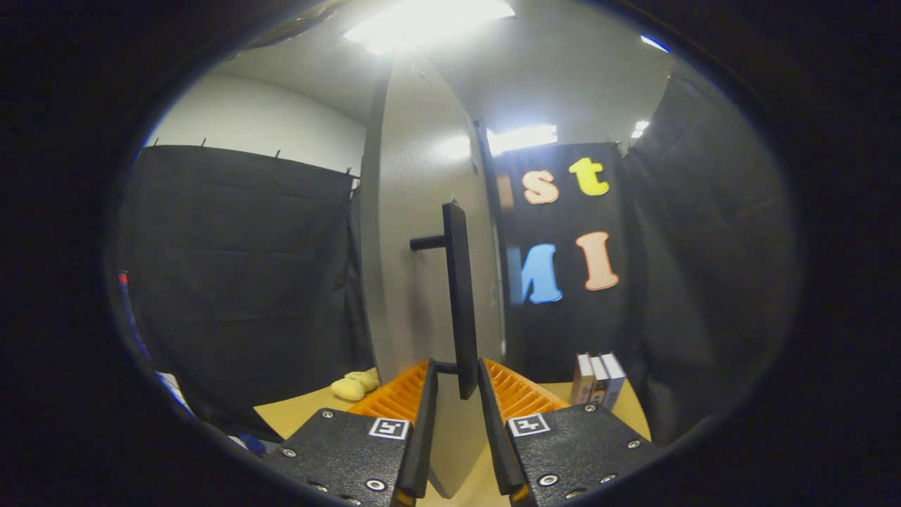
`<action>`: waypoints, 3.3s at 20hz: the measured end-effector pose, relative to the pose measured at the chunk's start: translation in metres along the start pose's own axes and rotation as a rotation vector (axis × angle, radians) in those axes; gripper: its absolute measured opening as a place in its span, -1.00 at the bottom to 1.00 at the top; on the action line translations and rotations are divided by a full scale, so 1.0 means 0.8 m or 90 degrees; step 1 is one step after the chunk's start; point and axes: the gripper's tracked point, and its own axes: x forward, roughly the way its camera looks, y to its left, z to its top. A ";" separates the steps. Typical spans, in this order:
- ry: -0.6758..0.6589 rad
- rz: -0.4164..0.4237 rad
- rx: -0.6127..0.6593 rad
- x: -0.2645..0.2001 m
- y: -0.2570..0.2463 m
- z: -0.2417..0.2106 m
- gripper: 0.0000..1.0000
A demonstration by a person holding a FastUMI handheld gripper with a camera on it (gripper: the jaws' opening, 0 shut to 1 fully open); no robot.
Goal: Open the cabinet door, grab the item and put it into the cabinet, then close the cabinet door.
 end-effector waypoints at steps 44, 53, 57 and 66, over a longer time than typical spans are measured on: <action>0.229 -0.157 -0.043 0.101 0.305 -0.465 0.02; 0.198 -0.180 -0.040 0.167 0.276 -0.326 0.02; 0.164 -0.165 -0.026 0.215 0.274 -0.248 0.02; 0.112 -0.127 -0.039 0.332 0.250 -0.104 0.02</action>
